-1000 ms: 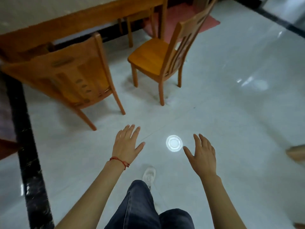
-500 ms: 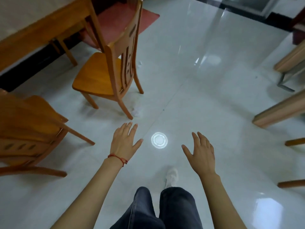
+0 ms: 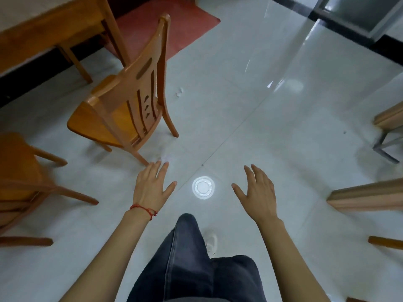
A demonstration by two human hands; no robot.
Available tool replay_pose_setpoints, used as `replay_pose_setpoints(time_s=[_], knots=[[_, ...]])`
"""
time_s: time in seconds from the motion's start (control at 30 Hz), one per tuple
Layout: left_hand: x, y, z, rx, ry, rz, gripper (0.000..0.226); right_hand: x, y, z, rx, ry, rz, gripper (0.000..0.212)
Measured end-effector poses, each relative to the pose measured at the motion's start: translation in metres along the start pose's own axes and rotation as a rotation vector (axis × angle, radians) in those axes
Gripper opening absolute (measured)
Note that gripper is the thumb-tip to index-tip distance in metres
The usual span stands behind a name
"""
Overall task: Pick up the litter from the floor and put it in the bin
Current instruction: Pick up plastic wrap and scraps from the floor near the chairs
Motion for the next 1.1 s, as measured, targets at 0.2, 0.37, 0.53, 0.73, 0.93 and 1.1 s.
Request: replay_pose_setpoints(time_s=[0.2, 0.37, 0.53, 0.73, 0.93, 1.1], knots=[[0.08, 0.005, -0.008, -0.02, -0.004, -0.088, 0.06, 0.1, 0.0, -0.028, -0.01, -0.025, -0.076, 0.062], [0.146, -0.005, -0.012, -0.06, -0.008, -0.162, 0.06, 0.185, -0.01, -0.043, -0.054, -0.067, -0.129, 0.063], [0.192, -0.017, -0.019, -0.087, -0.012, -0.244, 0.061, 0.255, -0.029, -0.058, -0.107, -0.109, -0.228, 0.061], [0.22, -0.041, -0.017, -0.163, 0.014, -0.384, 0.056, 0.323, -0.06, -0.055, -0.132, -0.201, -0.376, 0.059], [0.225, -0.057, -0.005, -0.208, 0.091, -0.574, 0.055, 0.372, -0.093, -0.026, -0.202, -0.346, -0.602, 0.06], [0.233, -0.065, 0.04, -0.256, 0.158, -0.758, 0.056, 0.415, -0.105, 0.01, -0.237, -0.395, -0.774, 0.059]])
Point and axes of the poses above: each hand's wrist, its own x-axis towards the middle knuckle, its own z-axis out of the palm, y = z × x, the point moved 9 cm from there along x, towards the middle knuckle, and after that the axes turned 11 degrees about -y, right-handed, at the moved point
